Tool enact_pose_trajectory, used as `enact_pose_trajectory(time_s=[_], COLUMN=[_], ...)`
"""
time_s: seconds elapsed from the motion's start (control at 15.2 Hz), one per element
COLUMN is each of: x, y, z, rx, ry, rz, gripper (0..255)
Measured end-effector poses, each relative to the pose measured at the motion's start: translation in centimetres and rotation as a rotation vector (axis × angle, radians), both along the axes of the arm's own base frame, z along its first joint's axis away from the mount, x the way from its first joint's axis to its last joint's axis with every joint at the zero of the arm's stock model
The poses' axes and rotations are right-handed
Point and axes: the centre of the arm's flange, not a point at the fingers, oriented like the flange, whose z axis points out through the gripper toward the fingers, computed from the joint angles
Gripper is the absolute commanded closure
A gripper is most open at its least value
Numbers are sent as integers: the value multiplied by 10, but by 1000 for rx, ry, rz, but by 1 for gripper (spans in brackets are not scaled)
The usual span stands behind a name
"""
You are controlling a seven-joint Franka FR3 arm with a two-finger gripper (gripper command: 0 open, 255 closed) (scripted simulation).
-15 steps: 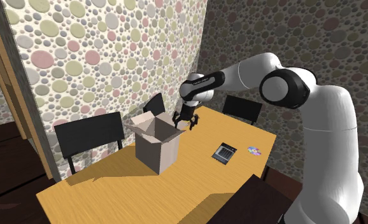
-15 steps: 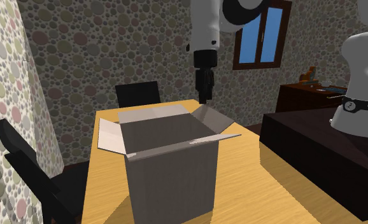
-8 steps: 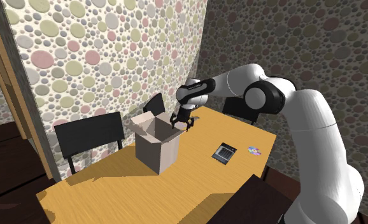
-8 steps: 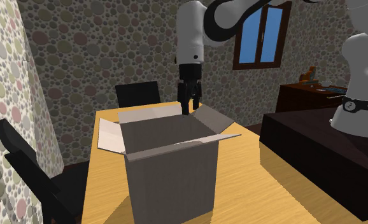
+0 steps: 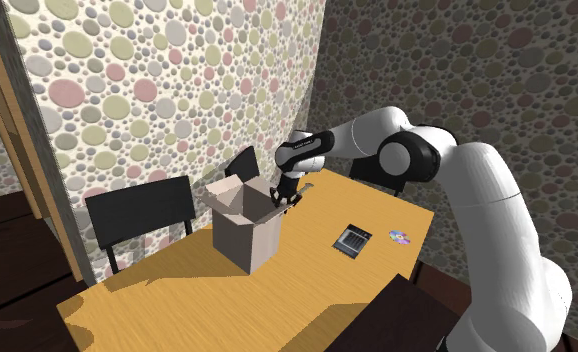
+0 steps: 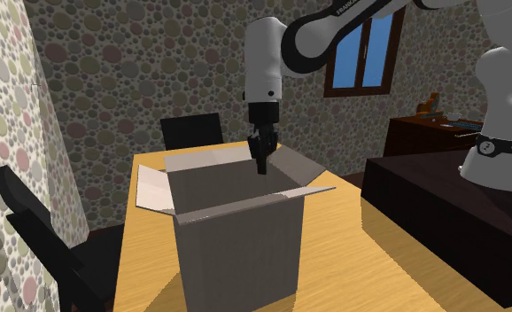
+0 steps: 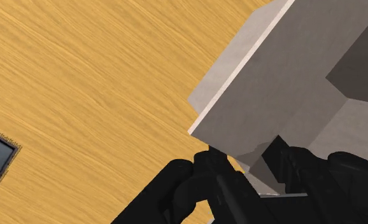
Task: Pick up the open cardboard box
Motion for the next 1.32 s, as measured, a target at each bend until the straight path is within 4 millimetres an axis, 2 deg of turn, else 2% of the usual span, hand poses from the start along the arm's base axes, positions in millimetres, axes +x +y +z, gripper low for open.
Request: enact_pose_trajectory(time_s=[0.59,1.32], x=[0,1], y=[-1,0], z=[2,56], rx=[-1,0], ry=[0,0], rz=[0,0], gripper=[255,255])
